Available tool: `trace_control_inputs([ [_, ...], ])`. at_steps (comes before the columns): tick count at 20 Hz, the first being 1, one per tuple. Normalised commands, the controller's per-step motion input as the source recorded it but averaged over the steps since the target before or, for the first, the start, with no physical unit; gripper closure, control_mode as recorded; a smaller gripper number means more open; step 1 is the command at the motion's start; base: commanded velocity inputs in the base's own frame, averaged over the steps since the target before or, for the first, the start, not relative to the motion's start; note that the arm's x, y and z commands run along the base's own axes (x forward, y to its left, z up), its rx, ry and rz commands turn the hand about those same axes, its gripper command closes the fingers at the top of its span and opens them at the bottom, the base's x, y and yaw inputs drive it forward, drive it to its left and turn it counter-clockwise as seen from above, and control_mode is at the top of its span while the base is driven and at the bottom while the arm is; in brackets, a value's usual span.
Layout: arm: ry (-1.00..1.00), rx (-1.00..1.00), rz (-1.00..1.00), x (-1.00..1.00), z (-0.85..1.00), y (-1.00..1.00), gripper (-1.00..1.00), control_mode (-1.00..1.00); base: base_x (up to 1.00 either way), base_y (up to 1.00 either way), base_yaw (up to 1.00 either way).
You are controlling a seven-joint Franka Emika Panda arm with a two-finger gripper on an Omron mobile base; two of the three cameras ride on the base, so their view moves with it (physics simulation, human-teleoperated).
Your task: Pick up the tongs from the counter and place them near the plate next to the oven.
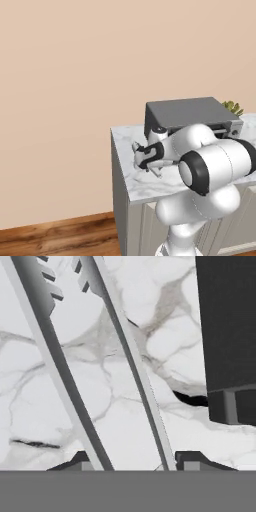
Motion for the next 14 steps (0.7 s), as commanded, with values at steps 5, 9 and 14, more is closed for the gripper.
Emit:
trace_control_inputs([
  [5,-0.03,-0.04,-0.02,-0.35,-0.05,0.33,1.0,-1.0,0.0,0.0,0.0],
  [9,-0.16,-0.12,0.01,-0.63,0.23,0.47,1.0,-1.0,0.0,0.0,0.0],
  [14,-0.37,-0.09,0.06,-0.95,0.94,0.09,1.0,-1.0,0.0,0.0,0.0],
])
